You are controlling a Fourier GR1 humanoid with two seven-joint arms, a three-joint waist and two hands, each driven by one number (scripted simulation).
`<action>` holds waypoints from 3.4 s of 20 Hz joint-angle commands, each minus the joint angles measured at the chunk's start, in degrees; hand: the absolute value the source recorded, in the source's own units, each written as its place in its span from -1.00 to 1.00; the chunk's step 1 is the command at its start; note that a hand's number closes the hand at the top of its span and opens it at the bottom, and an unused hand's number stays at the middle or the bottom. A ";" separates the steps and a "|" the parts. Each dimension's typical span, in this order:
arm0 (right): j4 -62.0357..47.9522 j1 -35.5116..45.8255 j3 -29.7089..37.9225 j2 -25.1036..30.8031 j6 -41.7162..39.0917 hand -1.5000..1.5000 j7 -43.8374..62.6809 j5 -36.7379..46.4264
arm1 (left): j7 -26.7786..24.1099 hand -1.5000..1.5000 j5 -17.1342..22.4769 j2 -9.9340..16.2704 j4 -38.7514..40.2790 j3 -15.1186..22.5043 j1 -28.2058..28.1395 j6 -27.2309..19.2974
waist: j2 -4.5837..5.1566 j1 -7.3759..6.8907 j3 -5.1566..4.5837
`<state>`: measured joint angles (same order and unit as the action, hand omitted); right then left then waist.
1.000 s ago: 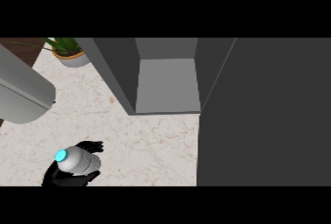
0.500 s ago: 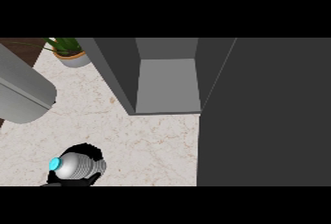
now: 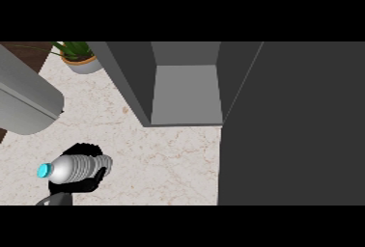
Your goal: Pick up the bottled water, place it into the cabinet and close the cabinet
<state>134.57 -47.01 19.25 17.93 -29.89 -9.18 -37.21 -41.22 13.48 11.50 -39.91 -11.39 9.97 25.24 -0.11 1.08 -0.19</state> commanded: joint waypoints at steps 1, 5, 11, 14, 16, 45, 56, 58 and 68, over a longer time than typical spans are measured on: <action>13.26 -5.55 0.23 -1.39 2.25 -1.00 4.61 -5.03 | -2.48 1.00 1.60 -0.84 -0.08 -2.74 1.94 -3.55 | 0.01 0.16 0.05; 14.59 -5.74 0.85 -0.68 3.02 -1.00 5.21 -7.24 | 4.94 1.00 2.50 -2.19 -5.74 -0.84 3.18 -4.85 | -0.16 -0.18 0.13; 11.89 -2.11 1.88 0.63 5.70 -1.00 5.66 -7.84 | 10.33 1.00 0.48 -7.33 -17.67 4.22 1.86 -10.59 | -0.20 -1.33 0.18; 13.05 -5.17 2.52 0.49 3.73 -1.00 4.94 -9.38 | 14.77 1.00 0.54 -10.08 -20.94 5.53 2.95 -14.24 | -0.25 -0.46 0.15; 9.10 -0.20 1.40 1.11 5.08 -1.00 5.30 -6.92 | 15.57 1.00 2.27 -11.34 -25.35 11.54 0.63 -18.58 | -0.12 -1.16 0.17; 6.14 -0.99 4.63 1.41 0.13 -1.00 4.47 -11.80 | 23.32 1.00 6.76 -11.50 -3.04 25.65 33.24 -53.41 | 0.32 0.87 0.12; 4.84 0.56 3.58 2.49 -0.89 -1.00 4.12 -12.46 | 14.90 1.00 11.38 -11.50 15.24 21.77 45.42 -55.04 | 1.30 3.23 0.05; 5.63 0.51 3.09 1.89 0.03 -1.00 4.84 -11.83 | 15.72 1.00 11.14 -11.50 17.52 21.18 48.47 -55.54 | 1.09 2.67 0.07; 3.68 1.23 3.54 1.97 -1.60 -1.00 3.83 -12.05 | 15.02 -1.00 7.67 -10.56 28.68 21.78 55.24 -57.43 | 1.25 3.32 0.11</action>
<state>133.17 -44.22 22.30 21.08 -31.99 -6.31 -46.82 -26.39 22.51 0.27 -15.30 10.39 62.77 -32.29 1.10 4.21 -0.10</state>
